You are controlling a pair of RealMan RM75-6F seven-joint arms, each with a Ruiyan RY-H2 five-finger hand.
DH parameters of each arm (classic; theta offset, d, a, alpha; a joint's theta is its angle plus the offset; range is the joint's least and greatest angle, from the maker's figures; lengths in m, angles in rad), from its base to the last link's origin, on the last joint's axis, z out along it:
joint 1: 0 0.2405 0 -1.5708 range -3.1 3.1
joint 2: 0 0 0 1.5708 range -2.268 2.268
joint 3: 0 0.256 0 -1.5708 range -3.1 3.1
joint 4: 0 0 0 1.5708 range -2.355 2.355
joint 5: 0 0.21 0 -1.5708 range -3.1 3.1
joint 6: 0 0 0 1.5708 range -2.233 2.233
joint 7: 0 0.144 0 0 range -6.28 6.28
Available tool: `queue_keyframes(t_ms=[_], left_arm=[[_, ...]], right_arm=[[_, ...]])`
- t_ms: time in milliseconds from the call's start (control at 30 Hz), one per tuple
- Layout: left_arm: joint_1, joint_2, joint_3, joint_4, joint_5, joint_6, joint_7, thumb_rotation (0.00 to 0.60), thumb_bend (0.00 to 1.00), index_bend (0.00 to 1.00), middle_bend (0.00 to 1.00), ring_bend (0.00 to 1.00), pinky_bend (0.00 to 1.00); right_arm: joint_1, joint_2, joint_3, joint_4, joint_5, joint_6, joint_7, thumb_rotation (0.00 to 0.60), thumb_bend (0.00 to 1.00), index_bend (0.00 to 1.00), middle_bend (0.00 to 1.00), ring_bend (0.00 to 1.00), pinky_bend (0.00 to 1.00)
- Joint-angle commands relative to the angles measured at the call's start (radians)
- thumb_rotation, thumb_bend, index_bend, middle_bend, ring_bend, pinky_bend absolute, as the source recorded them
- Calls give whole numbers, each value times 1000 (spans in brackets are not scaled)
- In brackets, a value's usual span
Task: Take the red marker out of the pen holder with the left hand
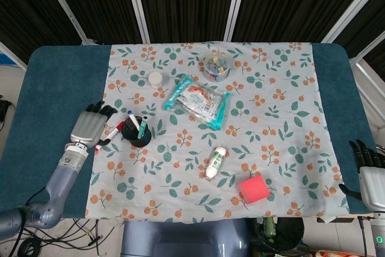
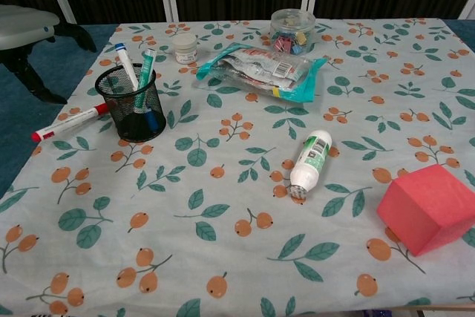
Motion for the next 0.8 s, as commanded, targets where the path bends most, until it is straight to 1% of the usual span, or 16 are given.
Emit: queue_keyframes(t_ms=[33, 200, 267, 333, 400, 433, 533, 633, 700, 800], left_arm=[[26, 96, -6, -163, 26, 78, 28, 600, 98, 136, 121, 32, 157], [83, 205, 23, -326, 73, 217, 146, 600, 98, 135, 120, 29, 158], [114, 236, 37, -364, 100, 268, 159, 600, 99, 135, 119, 29, 158], [158, 271, 54, -399, 144, 317, 124, 600, 99, 134, 105, 29, 157], [201, 299, 79, -411, 207, 345, 60, 600, 99, 133, 90, 23, 155], [232, 316, 101, -411, 247, 362, 15, 600, 99, 133, 84, 16, 148], [310, 344, 164, -378, 359, 412, -67, 600, 99, 132, 67, 0, 118], [379, 341, 211, -320, 452, 468, -147, 600, 98, 124, 51, 0, 96], [420, 338, 236, -287, 500, 501, -214, 600, 98, 115, 46, 0, 90], [474, 329, 255, -221, 569, 562, -304, 600, 99, 109, 44, 0, 86]], right_arm=[[-1, 2, -1, -3, -5, 4, 2, 600, 12, 72, 91, 161, 174], [-6, 7, 0, -9, -9, 14, 7, 600, 13, 72, 92, 161, 174], [-7, 9, 0, -9, -10, 17, 10, 600, 13, 72, 92, 161, 174], [-8, 11, 2, -11, -9, 18, 14, 600, 13, 72, 91, 162, 174], [-9, 12, 3, -11, -9, 21, 16, 600, 13, 72, 91, 162, 174], [-9, 13, 4, -11, -9, 22, 18, 600, 12, 72, 91, 162, 174], [-10, 15, 4, -12, -11, 23, 19, 600, 12, 72, 91, 161, 174], [-11, 17, 3, -15, -15, 27, 24, 600, 12, 72, 91, 161, 174], [-12, 19, 3, -18, -19, 31, 26, 600, 12, 72, 91, 161, 174], [-15, 24, 3, -24, -24, 38, 32, 600, 13, 72, 91, 161, 174]])
